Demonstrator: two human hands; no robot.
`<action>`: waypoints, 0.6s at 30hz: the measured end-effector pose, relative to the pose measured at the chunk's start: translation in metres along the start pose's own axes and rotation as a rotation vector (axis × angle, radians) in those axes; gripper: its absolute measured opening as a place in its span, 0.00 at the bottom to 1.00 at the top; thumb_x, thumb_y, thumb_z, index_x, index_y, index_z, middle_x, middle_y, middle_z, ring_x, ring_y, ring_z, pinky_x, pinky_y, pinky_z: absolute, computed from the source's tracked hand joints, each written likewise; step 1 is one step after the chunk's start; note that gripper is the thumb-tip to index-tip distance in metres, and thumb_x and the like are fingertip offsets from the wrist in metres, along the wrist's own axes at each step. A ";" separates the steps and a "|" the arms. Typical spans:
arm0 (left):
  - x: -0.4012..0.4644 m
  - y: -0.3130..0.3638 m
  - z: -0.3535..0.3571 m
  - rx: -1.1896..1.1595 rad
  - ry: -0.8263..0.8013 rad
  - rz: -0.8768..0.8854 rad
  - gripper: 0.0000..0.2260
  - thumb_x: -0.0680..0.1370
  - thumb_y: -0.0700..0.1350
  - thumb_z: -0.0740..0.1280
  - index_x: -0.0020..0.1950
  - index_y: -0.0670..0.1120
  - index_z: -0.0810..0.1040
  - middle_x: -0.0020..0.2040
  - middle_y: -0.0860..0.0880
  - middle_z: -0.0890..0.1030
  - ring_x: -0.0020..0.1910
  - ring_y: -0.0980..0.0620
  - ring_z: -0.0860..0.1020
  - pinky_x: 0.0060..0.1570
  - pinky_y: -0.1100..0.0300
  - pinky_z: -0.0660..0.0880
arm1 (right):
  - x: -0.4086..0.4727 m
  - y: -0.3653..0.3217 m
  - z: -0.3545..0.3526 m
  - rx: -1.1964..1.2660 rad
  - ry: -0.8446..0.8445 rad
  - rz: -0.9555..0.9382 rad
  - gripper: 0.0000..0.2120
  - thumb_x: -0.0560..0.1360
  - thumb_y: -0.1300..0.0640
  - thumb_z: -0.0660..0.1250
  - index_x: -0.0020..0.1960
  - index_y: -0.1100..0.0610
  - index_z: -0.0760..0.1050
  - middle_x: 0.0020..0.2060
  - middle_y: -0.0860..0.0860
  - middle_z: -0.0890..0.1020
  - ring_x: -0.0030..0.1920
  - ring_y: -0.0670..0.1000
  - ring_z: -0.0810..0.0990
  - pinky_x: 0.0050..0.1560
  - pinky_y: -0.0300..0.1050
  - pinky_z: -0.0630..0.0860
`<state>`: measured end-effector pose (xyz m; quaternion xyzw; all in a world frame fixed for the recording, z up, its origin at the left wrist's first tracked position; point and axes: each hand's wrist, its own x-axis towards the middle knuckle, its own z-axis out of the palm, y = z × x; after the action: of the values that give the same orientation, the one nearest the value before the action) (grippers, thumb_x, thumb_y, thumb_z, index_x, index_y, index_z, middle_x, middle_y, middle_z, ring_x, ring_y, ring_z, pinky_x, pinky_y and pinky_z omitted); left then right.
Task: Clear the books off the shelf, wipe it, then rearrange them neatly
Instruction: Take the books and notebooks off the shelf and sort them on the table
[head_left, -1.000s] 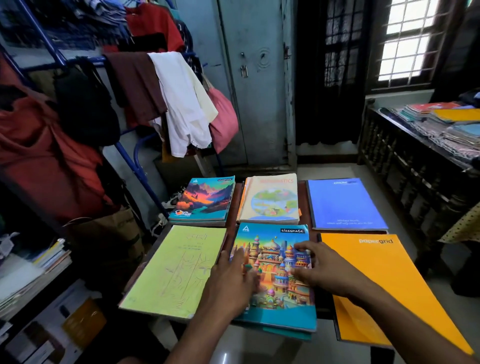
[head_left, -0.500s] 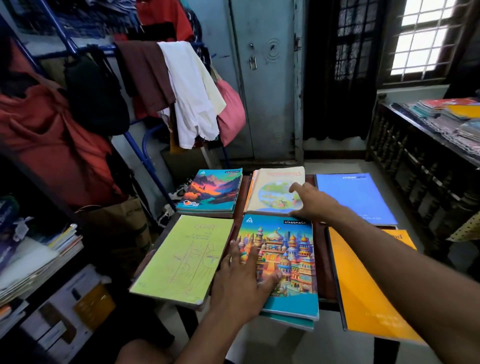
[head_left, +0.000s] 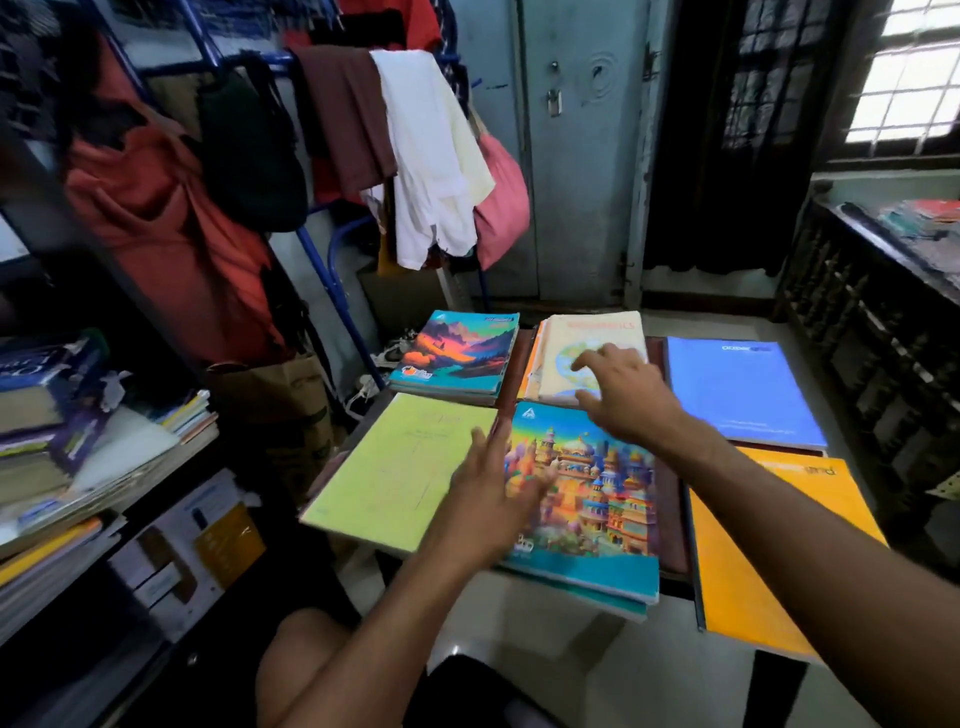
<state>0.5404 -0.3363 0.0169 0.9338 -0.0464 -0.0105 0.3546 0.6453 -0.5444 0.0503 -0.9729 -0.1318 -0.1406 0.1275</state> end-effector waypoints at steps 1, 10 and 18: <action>-0.003 -0.005 -0.015 -0.051 0.071 0.007 0.36 0.79 0.65 0.64 0.83 0.58 0.54 0.83 0.48 0.54 0.82 0.47 0.55 0.79 0.50 0.56 | -0.008 -0.027 -0.001 0.078 -0.012 -0.089 0.17 0.79 0.47 0.67 0.66 0.50 0.72 0.63 0.54 0.76 0.64 0.58 0.72 0.63 0.55 0.71; -0.163 -0.117 -0.210 -0.153 0.604 -0.271 0.23 0.69 0.67 0.67 0.57 0.54 0.82 0.44 0.52 0.85 0.44 0.55 0.83 0.51 0.55 0.79 | -0.059 -0.282 0.008 0.444 -0.193 -0.683 0.18 0.73 0.45 0.70 0.58 0.53 0.78 0.52 0.53 0.80 0.55 0.57 0.79 0.58 0.56 0.74; -0.377 -0.205 -0.266 0.105 0.931 -0.592 0.16 0.74 0.61 0.69 0.57 0.56 0.80 0.48 0.57 0.85 0.48 0.56 0.84 0.54 0.55 0.79 | -0.127 -0.473 0.036 0.563 -0.380 -1.025 0.16 0.74 0.48 0.74 0.59 0.50 0.77 0.55 0.50 0.79 0.58 0.52 0.78 0.60 0.48 0.73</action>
<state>0.1949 0.0274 0.0751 0.8295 0.3791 0.3067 0.2724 0.3984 -0.1211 0.0775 -0.7229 -0.6353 0.0321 0.2698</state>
